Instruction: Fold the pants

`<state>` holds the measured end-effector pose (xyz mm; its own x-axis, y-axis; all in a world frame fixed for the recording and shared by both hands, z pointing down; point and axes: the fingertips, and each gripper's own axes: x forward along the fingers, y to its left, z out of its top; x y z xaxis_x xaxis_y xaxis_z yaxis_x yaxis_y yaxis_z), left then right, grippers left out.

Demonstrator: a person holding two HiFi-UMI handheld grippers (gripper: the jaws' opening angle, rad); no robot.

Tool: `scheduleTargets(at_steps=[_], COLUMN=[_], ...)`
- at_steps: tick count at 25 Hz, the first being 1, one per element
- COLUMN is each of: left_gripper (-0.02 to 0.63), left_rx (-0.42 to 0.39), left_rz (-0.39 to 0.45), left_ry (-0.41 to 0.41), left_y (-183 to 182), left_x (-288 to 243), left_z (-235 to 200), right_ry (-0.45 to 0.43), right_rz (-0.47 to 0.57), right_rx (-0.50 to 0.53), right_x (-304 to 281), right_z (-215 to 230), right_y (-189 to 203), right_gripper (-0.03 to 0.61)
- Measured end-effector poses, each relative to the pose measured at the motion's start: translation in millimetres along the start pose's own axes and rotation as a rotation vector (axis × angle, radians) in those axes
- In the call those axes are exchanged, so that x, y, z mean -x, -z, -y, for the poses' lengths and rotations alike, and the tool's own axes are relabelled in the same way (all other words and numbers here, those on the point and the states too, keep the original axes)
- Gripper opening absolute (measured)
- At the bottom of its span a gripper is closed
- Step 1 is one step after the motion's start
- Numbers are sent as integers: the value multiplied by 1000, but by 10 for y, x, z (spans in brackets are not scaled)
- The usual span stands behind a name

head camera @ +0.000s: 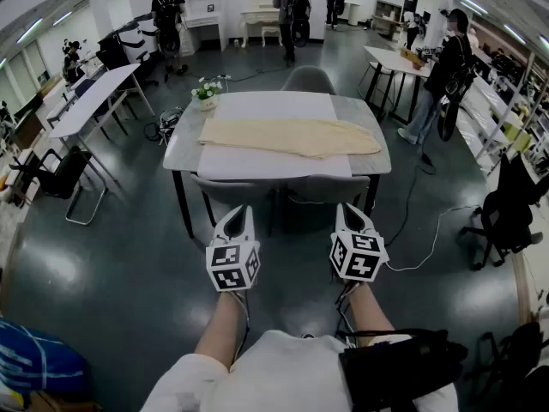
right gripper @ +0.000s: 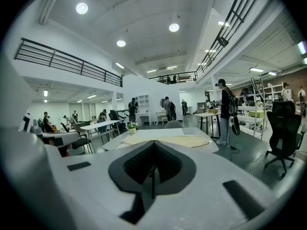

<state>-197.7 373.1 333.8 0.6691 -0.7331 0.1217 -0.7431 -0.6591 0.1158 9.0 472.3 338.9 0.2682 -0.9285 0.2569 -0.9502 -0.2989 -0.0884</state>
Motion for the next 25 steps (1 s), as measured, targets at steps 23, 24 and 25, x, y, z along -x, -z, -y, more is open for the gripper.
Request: scheduleTargets(at_steps=[23, 24, 25], left_gripper=[9, 9, 9], left_rx=[29, 35, 37], left_rz=[-76, -79, -82], left_ry=[34, 34, 35], left_y=[363, 384, 394], left_x=[-272, -352, -439], left_z=[-506, -521, -529], right_ry=[53, 55, 54], right_rz=[-78, -80, -81], right_rx=[-2, -1, 2], right_x=[-312, -389, -472], right_z=[-294, -278, -260], right_y=[351, 352, 344], right_gripper=[-8, -8, -8])
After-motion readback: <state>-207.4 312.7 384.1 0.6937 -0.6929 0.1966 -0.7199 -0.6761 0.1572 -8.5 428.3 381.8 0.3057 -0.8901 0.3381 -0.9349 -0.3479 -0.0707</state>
